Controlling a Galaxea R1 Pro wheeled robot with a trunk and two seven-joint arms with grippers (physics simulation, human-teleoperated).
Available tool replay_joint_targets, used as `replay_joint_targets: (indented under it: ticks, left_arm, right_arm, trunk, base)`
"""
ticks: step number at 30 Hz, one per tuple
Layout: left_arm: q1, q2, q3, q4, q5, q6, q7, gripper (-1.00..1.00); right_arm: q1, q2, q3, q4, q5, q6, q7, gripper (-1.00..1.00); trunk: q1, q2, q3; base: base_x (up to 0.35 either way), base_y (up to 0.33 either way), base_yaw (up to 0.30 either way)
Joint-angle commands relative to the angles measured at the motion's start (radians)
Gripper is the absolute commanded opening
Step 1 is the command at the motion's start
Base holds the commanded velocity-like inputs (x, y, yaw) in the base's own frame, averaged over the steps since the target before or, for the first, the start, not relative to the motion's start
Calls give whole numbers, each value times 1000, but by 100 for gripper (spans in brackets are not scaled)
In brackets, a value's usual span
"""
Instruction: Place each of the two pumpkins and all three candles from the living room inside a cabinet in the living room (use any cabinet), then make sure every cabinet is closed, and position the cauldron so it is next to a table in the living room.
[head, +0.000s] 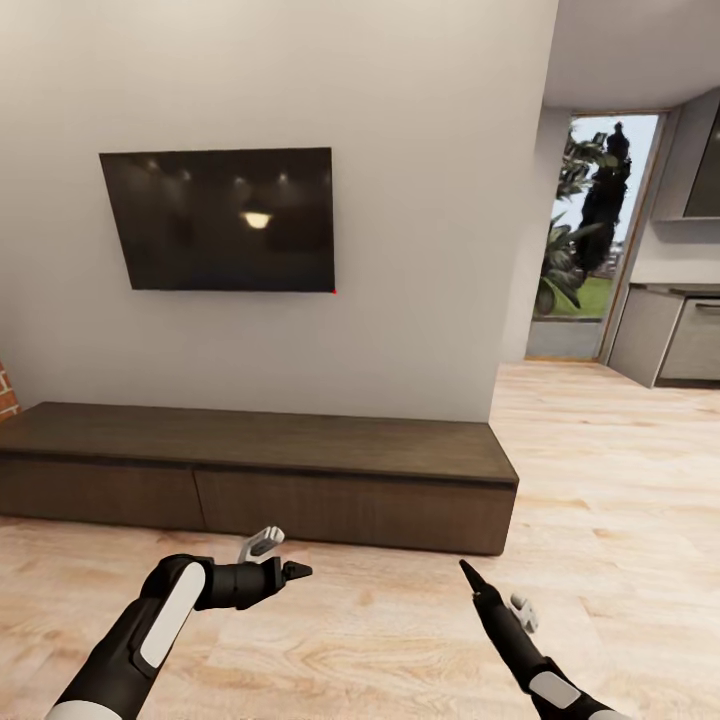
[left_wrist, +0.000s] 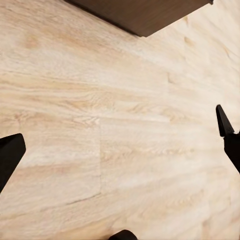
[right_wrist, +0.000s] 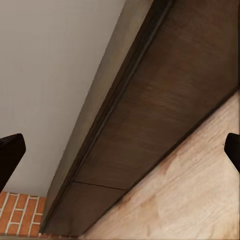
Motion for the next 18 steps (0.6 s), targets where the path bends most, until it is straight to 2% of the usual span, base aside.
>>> replay_joint_targets:
  ticks: [1,4,6,8,9,12,15,18]
  left_arm:
    - [-1,1,-1,0,-8,2,-9,100]
    - [-1,0,-2,0,-2,3,-27,100]
    - [0,4,-3,0,22,3,-71,100]
    - [3,11,-7,0,56,4,-149,100]
    - [3,12,-8,0,60,4,-161,100]
    - [5,15,-10,2,72,4,-213,100]
    - [5,16,-10,1,76,4,-259,100]
    - [6,17,-10,2,77,4,-305,100]
  right_arm:
    - [-1,0,9,1,-3,-22,1,100]
    - [-1,-1,1,1,-10,-39,7,100]
    - [-1,-1,-2,1,-13,-39,14,100]
    - [-1,-1,-4,1,-27,-37,40,100]
    - [-1,-1,-6,1,-35,-37,50,100]
    - [-1,-2,-18,1,-95,-25,134,100]
    - [-1,-2,-22,1,-123,4,179,100]
    - [-1,-1,-23,1,-130,9,190,100]
  trunk:
    - [4,-8,-4]
    - [15,-29,-14]
    - [23,-43,-20]
    - [31,-57,-26]
    - [34,-64,-29]
    - [46,-85,-39]
    - [57,-106,-48]
    - [69,-127,-58]
  base:
    - [0,0,0]
    - [0,0,0]
    - [0,0,0]
    - [0,0,0]
    - [0,0,0]
    - [0,0,0]
    - [0,0,0]
    - [0,0,0]
